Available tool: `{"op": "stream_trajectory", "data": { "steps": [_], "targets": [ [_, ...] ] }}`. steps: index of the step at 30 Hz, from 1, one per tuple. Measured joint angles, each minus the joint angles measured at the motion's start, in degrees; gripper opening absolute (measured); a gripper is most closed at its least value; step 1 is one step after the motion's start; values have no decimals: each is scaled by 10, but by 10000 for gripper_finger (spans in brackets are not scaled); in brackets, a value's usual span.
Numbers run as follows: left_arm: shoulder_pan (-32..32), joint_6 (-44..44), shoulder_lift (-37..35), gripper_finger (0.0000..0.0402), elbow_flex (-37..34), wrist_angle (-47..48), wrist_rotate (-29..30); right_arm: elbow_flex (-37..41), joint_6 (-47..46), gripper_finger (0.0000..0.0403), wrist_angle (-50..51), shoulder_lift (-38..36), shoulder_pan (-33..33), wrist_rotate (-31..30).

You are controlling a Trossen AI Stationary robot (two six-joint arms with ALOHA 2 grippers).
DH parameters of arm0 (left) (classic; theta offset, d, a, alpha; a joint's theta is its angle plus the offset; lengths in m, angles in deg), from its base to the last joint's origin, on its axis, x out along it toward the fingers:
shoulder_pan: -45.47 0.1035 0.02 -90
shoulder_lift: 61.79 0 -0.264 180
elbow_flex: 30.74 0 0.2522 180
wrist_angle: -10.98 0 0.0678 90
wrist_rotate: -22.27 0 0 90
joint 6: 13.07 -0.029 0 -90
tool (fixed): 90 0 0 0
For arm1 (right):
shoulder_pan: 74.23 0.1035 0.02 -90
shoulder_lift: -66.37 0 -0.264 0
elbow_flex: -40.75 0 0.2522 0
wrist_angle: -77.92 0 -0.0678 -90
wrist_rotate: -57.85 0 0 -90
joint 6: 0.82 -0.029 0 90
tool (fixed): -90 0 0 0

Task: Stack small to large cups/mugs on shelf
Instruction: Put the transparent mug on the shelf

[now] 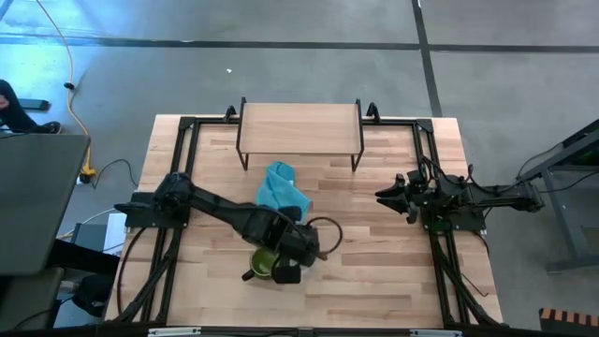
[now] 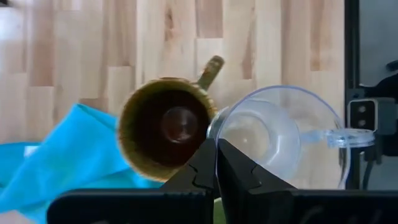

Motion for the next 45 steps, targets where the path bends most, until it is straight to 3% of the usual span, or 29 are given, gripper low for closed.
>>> {"op": "stream_trajectory", "data": {
  "steps": [19,30,45],
  "targets": [
    [65,-117,-6,0,26,97,-3,0,-31,128,-2,0,0,-21],
    [129,-180,-85,0,26,90,-7,0,-36,128,-12,0,0,-84],
    [256,-304,-144,0,26,115,-7,0,-37,128,-14,0,0,-85]
  ]
}}
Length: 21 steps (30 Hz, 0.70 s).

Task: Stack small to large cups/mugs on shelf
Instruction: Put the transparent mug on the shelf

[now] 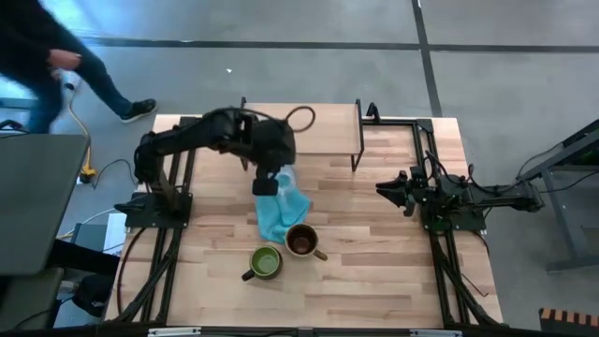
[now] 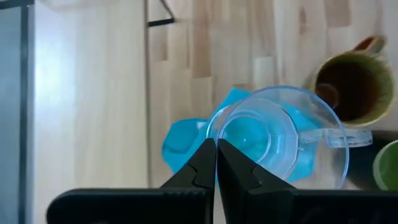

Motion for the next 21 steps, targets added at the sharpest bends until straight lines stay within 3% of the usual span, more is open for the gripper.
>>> {"op": "stream_trajectory", "data": {
  "steps": [12,16,21],
  "targets": [
    [104,-117,-1,0,0,0,-47,0,11,128,4,0,0,20],
    [135,-140,-1,0,0,-2,-72,0,97,128,9,0,0,68],
    [172,-149,-7,0,-1,-19,-101,0,181,128,12,0,0,74]
  ]
}}
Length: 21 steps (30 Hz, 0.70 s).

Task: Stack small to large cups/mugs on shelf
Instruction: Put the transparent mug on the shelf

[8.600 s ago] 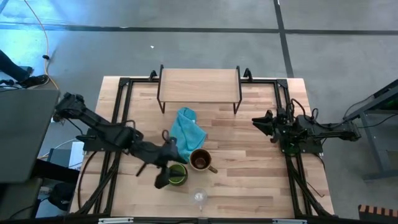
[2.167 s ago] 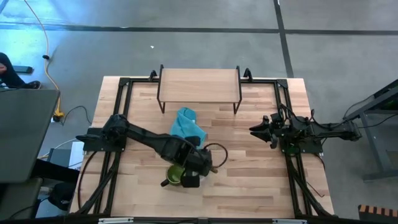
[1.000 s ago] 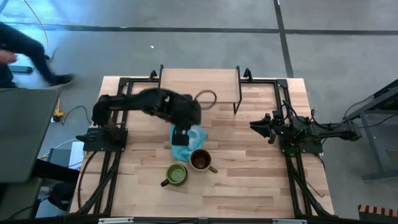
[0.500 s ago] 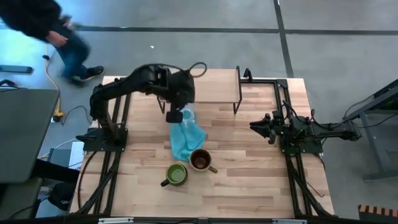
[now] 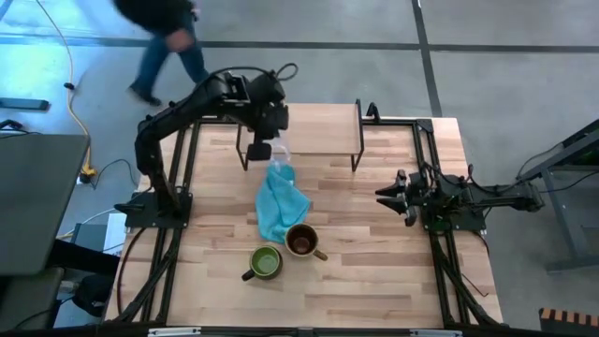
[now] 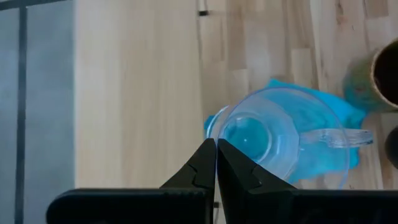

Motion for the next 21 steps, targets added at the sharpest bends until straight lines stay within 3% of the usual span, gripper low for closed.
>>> {"op": "stream_trajectory", "data": {
  "steps": [7,21],
  "targets": [
    [37,-5,0,0,0,-12,0,0,75,128,0,0,0,-2],
    [123,-9,0,0,0,-24,1,0,108,128,0,0,0,-2]
  ]
}}
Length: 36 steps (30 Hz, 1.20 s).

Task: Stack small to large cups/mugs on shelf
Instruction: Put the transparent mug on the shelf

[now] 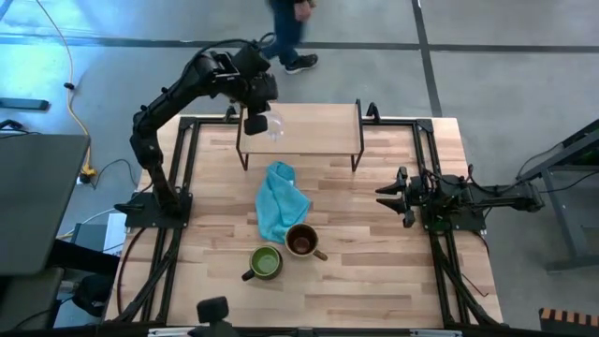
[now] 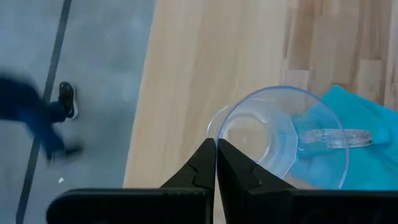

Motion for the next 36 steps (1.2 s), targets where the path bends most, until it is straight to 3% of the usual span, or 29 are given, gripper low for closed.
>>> {"op": "stream_trajectory", "data": {
  "steps": [19,23,36],
  "targets": [
    [79,-106,19,0,0,7,-34,0,0,128,0,0,0,0],
    [79,-114,40,0,0,7,-53,0,0,128,0,0,0,0],
    [78,-149,73,0,0,12,-29,0,-4,128,0,0,0,3]
  ]
}}
